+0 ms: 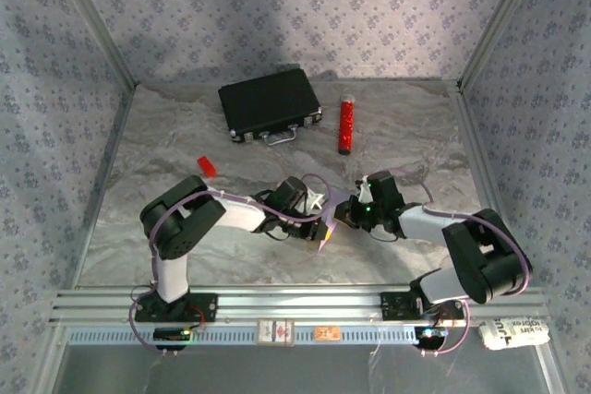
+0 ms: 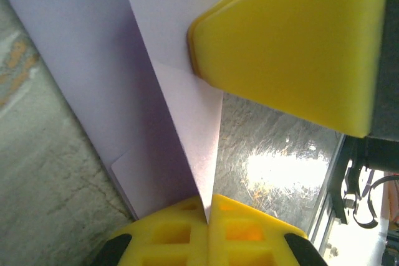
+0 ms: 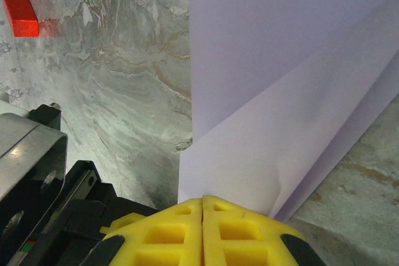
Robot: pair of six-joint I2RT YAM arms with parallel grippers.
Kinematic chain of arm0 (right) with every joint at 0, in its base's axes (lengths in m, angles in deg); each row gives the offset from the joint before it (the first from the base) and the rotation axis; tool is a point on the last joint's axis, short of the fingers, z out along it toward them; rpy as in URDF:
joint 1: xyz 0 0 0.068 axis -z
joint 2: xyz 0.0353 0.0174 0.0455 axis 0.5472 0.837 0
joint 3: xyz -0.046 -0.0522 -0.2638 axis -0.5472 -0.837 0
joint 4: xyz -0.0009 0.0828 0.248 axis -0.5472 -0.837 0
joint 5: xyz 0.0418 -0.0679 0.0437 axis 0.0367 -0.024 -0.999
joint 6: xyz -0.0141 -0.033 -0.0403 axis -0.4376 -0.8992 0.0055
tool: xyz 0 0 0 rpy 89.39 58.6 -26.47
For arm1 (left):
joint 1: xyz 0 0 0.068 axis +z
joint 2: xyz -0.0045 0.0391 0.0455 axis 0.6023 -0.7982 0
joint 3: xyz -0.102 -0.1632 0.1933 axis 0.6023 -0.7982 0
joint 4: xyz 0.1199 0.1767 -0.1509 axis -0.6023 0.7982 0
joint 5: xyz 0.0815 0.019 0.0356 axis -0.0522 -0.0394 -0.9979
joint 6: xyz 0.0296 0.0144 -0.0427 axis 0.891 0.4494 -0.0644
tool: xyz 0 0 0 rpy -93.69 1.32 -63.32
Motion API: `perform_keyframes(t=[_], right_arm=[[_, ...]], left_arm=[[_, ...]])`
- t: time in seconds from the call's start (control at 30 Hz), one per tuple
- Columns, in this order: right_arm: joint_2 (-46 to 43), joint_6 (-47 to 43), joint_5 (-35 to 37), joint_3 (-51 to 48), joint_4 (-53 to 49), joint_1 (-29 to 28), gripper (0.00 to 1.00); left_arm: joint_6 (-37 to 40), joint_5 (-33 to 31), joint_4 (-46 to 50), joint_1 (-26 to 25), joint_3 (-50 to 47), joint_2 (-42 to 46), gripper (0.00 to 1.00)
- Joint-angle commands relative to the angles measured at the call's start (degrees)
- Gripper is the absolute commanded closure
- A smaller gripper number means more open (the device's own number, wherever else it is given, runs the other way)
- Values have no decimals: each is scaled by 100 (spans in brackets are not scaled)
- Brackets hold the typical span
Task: Fold a paper plane with a square sheet of paper (pick it up from the middle)
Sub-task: Fold the wing for the fifth time at the center of the table.
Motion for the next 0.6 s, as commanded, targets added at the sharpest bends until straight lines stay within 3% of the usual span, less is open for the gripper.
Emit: perform_keyframes(t=[0.0,0.57], right_arm=[[82,-156,-91,150,54,56,92],[360,-217,-242,192,202,138,91]], left_arm=[[-90,-112,211,55,-197,-236,100],[-239,-128,262,81,-241,-332,100]])
